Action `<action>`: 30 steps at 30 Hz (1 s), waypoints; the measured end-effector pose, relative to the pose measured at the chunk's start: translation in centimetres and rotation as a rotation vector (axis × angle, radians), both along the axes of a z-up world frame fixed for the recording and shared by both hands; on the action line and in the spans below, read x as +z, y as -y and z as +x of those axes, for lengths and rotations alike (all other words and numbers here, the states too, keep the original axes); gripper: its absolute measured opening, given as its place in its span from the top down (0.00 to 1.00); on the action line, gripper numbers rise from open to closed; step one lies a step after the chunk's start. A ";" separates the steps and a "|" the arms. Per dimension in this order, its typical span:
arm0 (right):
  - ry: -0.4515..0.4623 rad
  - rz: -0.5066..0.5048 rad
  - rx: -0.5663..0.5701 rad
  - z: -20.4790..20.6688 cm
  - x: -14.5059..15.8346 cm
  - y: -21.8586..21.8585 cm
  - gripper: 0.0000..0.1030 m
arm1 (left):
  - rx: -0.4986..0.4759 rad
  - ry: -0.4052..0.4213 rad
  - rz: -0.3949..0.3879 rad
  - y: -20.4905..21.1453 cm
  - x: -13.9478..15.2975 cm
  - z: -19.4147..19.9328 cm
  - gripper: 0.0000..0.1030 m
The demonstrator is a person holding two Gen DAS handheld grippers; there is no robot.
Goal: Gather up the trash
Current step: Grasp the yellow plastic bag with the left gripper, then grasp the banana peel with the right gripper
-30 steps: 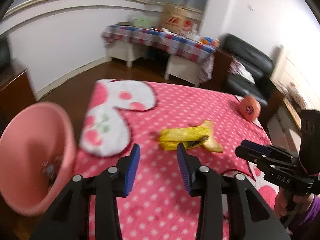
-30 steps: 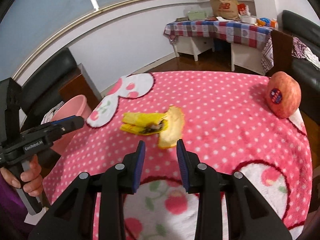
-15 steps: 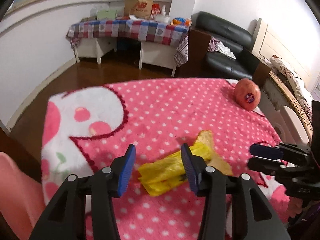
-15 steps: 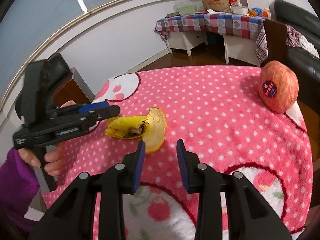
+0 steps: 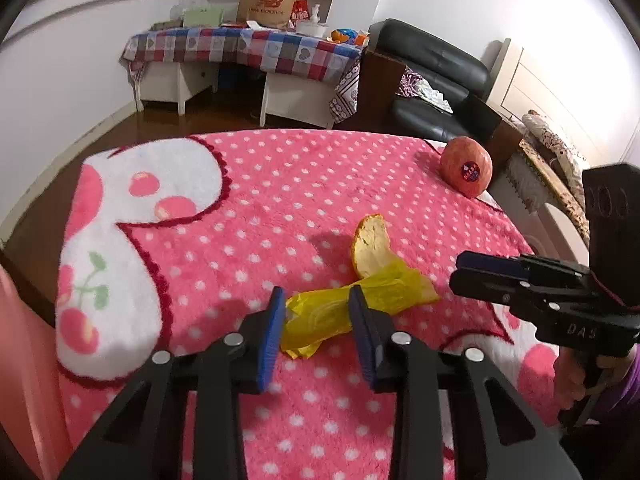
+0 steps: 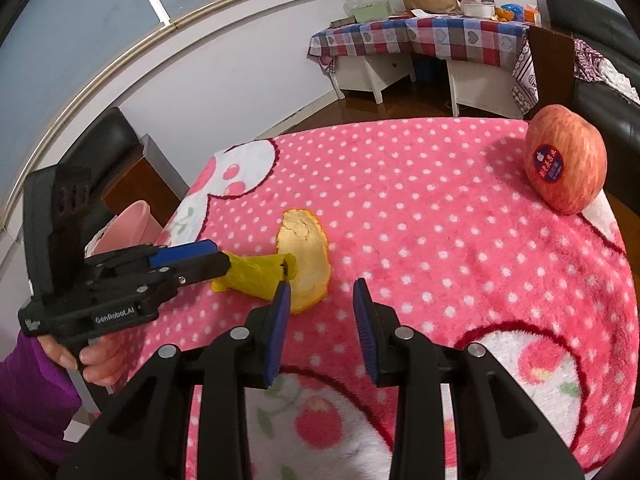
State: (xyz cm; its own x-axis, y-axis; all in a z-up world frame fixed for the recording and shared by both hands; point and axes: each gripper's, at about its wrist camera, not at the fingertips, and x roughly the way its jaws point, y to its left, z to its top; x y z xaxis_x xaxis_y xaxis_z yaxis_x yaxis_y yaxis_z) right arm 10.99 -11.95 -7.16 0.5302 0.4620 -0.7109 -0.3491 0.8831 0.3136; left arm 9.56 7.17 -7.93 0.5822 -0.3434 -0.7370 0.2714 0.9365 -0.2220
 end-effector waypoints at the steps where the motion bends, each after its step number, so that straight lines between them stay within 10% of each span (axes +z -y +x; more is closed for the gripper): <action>1: 0.000 0.000 0.000 0.0 0.0 0.0 0.68 | -0.001 0.001 0.000 0.0 0.1 -0.2 0.70; 21: -0.064 0.039 -0.009 0.3 -1.3 0.0 0.68 | -0.102 -0.012 0.088 2.4 -1.0 -2.4 0.66; 30: -0.076 0.058 -0.019 0.5 -1.3 0.6 0.68 | -0.028 0.006 0.059 1.6 -0.2 -3.9 0.92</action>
State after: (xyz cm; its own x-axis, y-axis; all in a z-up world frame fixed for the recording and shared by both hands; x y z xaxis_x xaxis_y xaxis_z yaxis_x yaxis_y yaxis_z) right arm 11.45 -12.59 -8.48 0.4852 0.4937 -0.7217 -0.3055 0.8691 0.3892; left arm 5.64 5.56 -8.11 0.5773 -0.3160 -0.7529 0.2991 0.9398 -0.1651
